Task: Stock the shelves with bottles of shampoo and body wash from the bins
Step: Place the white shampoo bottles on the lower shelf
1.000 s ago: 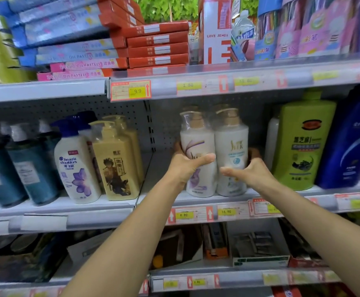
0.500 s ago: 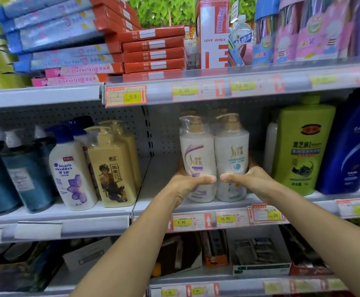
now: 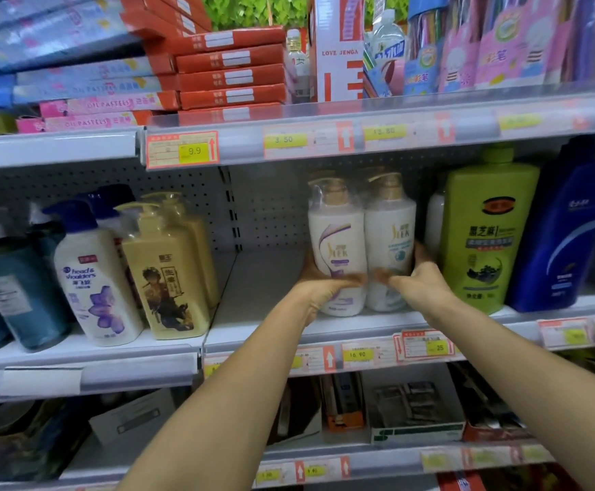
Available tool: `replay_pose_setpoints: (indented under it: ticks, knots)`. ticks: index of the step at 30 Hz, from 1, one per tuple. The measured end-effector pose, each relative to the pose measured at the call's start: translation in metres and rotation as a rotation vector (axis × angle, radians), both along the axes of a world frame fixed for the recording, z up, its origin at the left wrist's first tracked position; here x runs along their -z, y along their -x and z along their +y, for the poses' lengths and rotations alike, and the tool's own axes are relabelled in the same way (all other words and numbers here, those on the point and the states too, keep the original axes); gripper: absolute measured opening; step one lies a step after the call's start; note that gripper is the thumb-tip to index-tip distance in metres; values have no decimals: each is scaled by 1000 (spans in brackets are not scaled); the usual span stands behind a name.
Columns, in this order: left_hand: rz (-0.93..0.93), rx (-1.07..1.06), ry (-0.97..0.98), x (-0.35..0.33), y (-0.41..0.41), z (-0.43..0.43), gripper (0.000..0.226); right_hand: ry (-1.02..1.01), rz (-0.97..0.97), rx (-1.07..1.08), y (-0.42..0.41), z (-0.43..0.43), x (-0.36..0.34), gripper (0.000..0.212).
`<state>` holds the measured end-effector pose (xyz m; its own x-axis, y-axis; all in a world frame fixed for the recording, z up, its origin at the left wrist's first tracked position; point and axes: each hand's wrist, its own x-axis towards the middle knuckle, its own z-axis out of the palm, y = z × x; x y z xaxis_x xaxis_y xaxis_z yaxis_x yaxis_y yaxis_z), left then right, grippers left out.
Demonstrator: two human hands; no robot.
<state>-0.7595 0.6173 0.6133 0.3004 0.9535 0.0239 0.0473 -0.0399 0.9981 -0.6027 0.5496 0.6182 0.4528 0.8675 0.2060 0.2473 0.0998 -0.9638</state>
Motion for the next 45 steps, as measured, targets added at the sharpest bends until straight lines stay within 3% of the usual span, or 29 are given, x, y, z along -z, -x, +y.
replay_pose_setpoints:
  ticks: [2, 4, 7, 10, 12, 17, 21, 24, 28, 36, 39, 45]
  knots:
    - [-9, -5, -3, -3, -3, 1, 60, 2, -35, 49, 2, 2, 2, 85]
    - [-7, -1, 5, -7, -3, -3, 55, 22, -38, 81, 5, 3, 6, 85]
    - [-40, -20, 68, -8, 1, -12, 87, 55, -68, 137, 11, 2, 11, 77]
    - [-77, -45, 117, -1, 10, -20, 109, 54, -128, 233, 20, -1, 15, 92]
    - [-58, -75, 149, 1, 20, -27, 131, 77, -172, 300, 31, -8, 16, 88]
    - [-149, -115, 236, 5, 48, -47, 91, -42, -174, 355, 71, -31, 15, 74]
    - [-314, -158, 233, 1, 79, -73, 32, -173, -113, 220, 108, -48, 16, 50]
    - [-366, -173, 229, 1, 110, -92, 21, -201, -130, 80, 140, -60, 22, 27]
    - [-376, -214, 263, 16, 153, -107, 8, -190, -91, -37, 184, -68, 42, 30]
    - [-432, -298, 408, 88, 234, -142, 18, 33, -129, -265, 241, -80, 100, 20]
    - [-460, -382, 563, 136, 265, -157, 14, 227, -141, -444, 269, -85, 140, 10]
    - [-558, -666, 860, 243, 326, -175, 13, 665, -41, -682, 324, -90, 238, 12]
